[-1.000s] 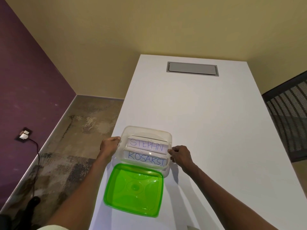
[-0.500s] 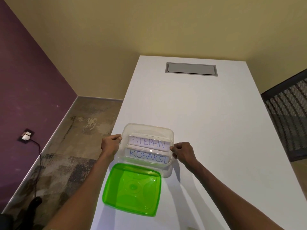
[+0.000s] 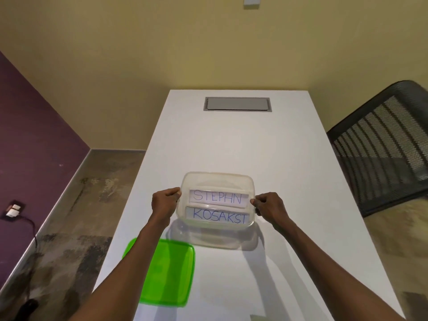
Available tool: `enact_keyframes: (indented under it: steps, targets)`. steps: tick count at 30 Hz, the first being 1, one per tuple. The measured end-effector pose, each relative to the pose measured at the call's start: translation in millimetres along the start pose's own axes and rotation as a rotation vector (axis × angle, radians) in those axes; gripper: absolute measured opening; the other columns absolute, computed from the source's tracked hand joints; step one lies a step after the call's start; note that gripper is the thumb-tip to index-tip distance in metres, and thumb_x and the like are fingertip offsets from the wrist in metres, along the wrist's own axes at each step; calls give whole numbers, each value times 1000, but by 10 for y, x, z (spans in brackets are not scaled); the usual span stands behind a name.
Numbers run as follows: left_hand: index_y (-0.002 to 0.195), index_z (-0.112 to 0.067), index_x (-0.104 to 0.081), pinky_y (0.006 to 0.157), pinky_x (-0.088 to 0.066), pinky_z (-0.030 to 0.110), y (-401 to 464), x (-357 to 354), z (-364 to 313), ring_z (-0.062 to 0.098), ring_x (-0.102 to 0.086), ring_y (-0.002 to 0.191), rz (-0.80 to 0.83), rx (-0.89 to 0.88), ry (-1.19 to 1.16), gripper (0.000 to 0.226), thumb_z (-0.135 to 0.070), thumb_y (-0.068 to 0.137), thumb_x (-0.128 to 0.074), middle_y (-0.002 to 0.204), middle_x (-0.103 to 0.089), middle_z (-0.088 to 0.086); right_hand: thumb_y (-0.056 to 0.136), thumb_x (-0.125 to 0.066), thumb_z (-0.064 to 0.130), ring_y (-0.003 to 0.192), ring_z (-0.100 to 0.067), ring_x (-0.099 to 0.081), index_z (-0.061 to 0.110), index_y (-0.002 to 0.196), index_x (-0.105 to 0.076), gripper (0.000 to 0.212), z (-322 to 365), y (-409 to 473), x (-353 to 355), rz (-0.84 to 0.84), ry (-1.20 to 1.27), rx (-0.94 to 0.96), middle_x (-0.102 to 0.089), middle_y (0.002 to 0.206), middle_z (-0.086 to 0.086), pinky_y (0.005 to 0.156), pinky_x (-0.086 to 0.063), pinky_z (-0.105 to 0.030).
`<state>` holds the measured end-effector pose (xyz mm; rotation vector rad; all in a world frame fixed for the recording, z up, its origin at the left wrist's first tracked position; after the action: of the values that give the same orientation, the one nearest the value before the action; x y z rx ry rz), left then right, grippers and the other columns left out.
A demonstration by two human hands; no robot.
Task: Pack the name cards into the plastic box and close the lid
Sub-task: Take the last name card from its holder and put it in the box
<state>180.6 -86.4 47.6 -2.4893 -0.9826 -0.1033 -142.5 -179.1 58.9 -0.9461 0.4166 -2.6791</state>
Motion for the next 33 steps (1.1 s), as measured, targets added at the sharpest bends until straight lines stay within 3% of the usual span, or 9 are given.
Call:
enact_keyframes:
  steps: [6,11,17,25,33]
  targets:
    - [109,0,-69,96,-53,46,-244,-562,-8,30,-67,102,61,4,-7,26,-2,83,-69,108,-71,15,89,-63,20,39,-3,-48,0,60,-61,35,-333,92,466,-31,-28,-46,-56,51,-1,47,-37,-20]
    - [104,-3,-72,94,-53,46,-397,-905,48,23,-67,92,87,7,-3,22,1,82,-68,98,-73,9,89,-62,20,46,-13,-46,0,58,-56,37,-591,188,700,-43,-50,-80,-54,51,-2,49,-37,-23]
    - [103,-8,-73,95,-53,45,-424,-1113,103,22,-68,95,85,17,50,23,1,83,-65,99,-73,5,89,-62,17,52,-19,-42,-8,63,-52,37,-772,300,774,-37,-35,-114,-52,54,-7,54,-35,-27]
    - [104,-12,-73,96,-52,44,-332,-1168,164,24,-68,101,83,22,148,28,1,82,-63,98,-73,-1,88,-63,17,55,-20,-36,8,55,-48,36,-823,446,714,-26,-41,-115,-45,56,-8,55,-32,-28]
    - [105,-14,-73,96,-53,41,-284,-1195,208,21,-68,97,80,21,155,26,-2,83,-65,95,-71,-6,87,-62,17,56,-19,-35,10,57,-47,34,-842,530,672,-9,-53,-116,-43,57,-7,55,-31,-28]
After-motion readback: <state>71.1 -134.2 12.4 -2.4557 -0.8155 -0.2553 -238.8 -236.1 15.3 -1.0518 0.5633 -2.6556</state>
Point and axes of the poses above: each hand's wrist, its own y-axis towards the middle knuckle, its own x-axis out of the back of the hand, z = x × y, the point moved 5 cm from there along y, towards the middle knuckle
